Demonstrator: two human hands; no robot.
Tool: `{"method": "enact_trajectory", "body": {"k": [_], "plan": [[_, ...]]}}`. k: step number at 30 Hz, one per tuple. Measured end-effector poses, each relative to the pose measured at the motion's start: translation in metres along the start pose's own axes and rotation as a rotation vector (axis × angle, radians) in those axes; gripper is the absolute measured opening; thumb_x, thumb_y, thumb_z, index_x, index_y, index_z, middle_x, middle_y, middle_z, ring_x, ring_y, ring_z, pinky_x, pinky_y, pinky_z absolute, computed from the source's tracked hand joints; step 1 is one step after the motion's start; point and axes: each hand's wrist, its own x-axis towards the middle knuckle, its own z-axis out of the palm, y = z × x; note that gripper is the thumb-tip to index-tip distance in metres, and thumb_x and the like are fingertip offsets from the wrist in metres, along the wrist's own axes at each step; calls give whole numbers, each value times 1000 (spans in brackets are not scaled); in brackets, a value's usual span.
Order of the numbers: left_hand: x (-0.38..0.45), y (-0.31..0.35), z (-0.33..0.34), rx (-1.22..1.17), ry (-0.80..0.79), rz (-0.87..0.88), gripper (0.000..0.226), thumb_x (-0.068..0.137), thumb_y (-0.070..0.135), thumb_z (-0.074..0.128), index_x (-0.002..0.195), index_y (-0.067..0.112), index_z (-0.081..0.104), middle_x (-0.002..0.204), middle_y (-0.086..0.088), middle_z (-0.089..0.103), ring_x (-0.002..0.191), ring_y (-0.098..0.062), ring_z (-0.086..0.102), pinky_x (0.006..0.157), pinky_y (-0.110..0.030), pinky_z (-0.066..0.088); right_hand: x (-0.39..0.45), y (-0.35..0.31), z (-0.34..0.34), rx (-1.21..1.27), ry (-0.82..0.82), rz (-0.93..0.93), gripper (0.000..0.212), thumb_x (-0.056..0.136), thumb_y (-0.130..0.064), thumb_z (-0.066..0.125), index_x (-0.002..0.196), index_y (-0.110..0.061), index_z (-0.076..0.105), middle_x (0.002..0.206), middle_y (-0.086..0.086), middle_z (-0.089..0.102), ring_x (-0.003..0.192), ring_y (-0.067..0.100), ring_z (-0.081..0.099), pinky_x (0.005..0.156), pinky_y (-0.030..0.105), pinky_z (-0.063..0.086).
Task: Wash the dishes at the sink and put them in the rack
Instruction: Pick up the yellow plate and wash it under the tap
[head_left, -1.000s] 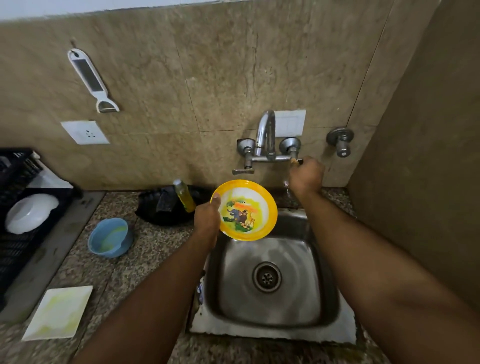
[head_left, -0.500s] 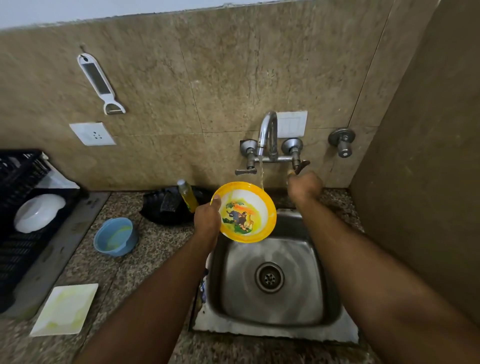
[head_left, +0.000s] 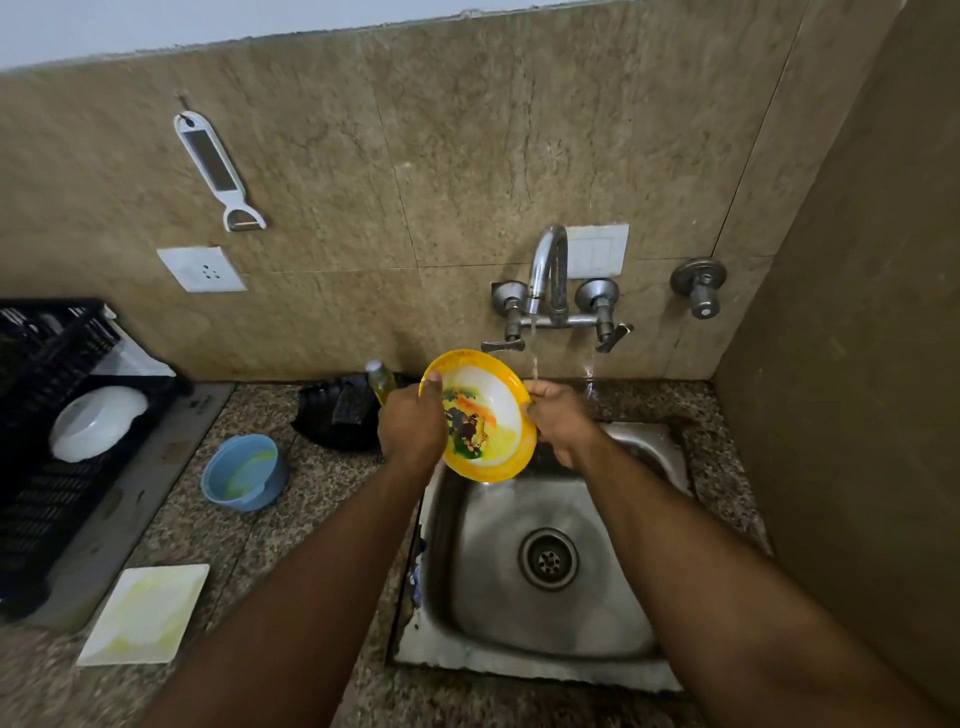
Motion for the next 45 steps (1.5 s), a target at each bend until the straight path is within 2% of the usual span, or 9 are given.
{"method": "enact_trajectory", "body": {"k": [6,9,12,17,23,29,34,39,45], "plan": [[-3,17,7,-73,10,-12,44,106,42,49,71,17,59,75,-1,59,90,-32,61,81,-37,46,10,-11,3,166,259,-42,25,87,-25,83,70,-11,70,71,6,69,65,16,58,59,30,50],[2,15,9,-72,61,-45,43,105,44,50,82,11,66,90,-11,66,97,-36,63,87,-42,49,6,-14,-2,149,157,-36,11,95,-7,69,86,-9,74,72,5,71,57,15,61,52,25,52],[10,7,7,-95,60,-59,45,103,46,53,78,10,65,94,-19,70,97,-41,66,83,-46,52,0,-9,-9,134,14,-10,25,97,8,56,97,-9,74,76,0,74,56,10,67,51,25,56],[-1,13,16,-131,39,-108,49,105,39,54,63,14,55,67,0,55,77,-27,56,71,-33,36,9,-3,-4,-35,343,-80,42,86,-27,82,52,-16,60,48,-9,53,50,8,43,51,23,38],[14,9,11,-125,88,-91,46,103,46,53,80,9,65,95,-21,70,95,-41,65,84,-47,52,-1,-10,-11,147,-32,-11,34,94,12,51,104,-11,74,87,3,77,68,16,70,60,30,57],[1,18,17,-202,82,-110,43,105,40,54,76,9,62,81,-8,62,86,-31,61,74,-32,38,2,-8,-2,-21,355,-116,25,92,-18,74,69,-9,71,63,2,67,58,12,54,56,27,45],[9,17,9,-162,148,-130,47,104,47,52,80,8,62,98,-23,70,95,-41,65,78,-44,48,-13,-13,-7,180,-57,-6,26,99,3,54,108,-14,71,84,4,76,62,18,70,51,35,59],[2,22,18,-127,168,-72,53,105,48,50,94,3,74,100,-19,73,97,-39,67,89,-49,55,-9,-12,2,60,252,-54,26,97,-9,59,75,-14,71,63,3,68,54,20,61,50,32,54],[4,26,14,-171,251,-94,51,107,46,47,110,2,74,101,-10,67,96,-29,62,89,-39,51,-20,-20,-4,191,-43,-13,25,100,5,51,104,-10,70,83,7,76,63,19,72,47,31,58]]}}
